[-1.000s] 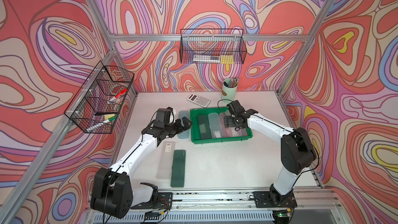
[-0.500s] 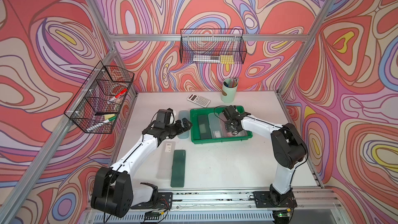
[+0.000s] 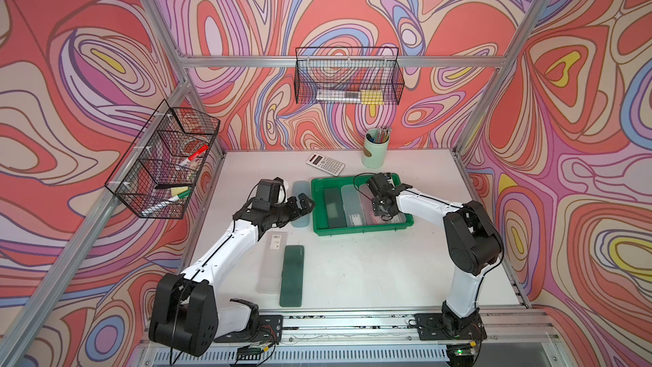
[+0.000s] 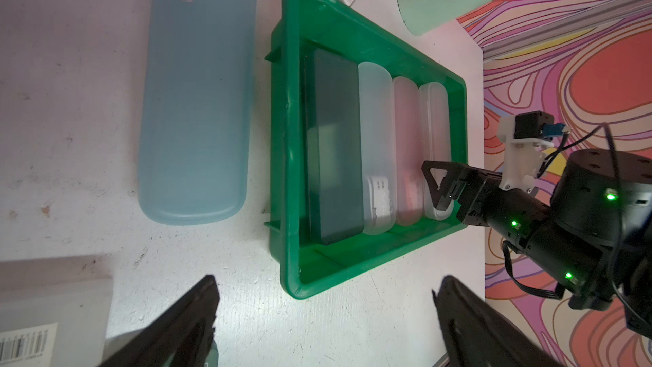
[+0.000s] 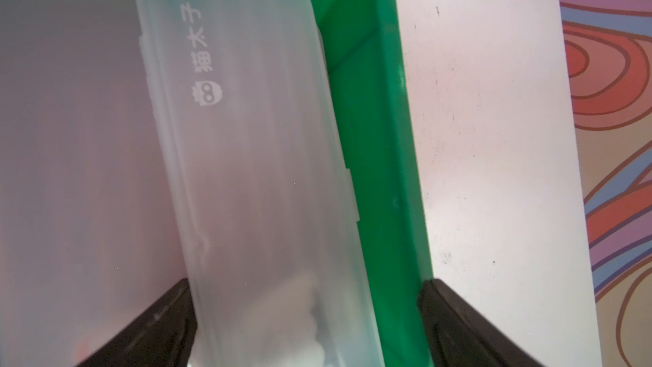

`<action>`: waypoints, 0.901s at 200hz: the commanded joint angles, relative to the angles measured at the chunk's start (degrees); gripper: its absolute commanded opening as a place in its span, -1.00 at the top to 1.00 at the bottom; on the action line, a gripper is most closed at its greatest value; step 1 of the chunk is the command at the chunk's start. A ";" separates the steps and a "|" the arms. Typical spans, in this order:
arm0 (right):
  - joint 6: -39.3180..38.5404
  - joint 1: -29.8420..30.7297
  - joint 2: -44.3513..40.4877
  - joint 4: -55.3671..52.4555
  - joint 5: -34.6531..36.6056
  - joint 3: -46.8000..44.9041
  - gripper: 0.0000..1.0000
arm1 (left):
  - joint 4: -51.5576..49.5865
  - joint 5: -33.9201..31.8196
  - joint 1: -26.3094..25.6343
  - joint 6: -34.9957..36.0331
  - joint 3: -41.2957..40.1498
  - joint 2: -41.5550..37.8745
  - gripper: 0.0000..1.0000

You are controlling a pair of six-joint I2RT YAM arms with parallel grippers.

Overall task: Put the pencil case into the storage box
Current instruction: Place the pencil case at the storage box, then pick up the pencil case from the center of the board.

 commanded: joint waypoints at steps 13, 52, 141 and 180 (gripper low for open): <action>3.76 -0.81 -1.46 -0.78 -0.71 1.14 -0.96 | -1.53 -1.01 -0.06 1.41 -1.14 -1.96 -0.99; 6.37 -0.92 -5.28 -0.93 -4.62 3.05 -0.97 | -5.13 -3.03 -0.06 2.97 -2.80 -5.20 -0.99; 15.96 2.42 -31.43 0.84 -24.29 -8.40 -0.89 | -17.26 -13.42 0.41 1.54 -8.72 -16.90 -0.99; 27.28 19.70 -33.82 4.23 -17.79 -13.70 -0.90 | -20.23 -12.89 5.64 2.56 -7.50 -17.04 -0.99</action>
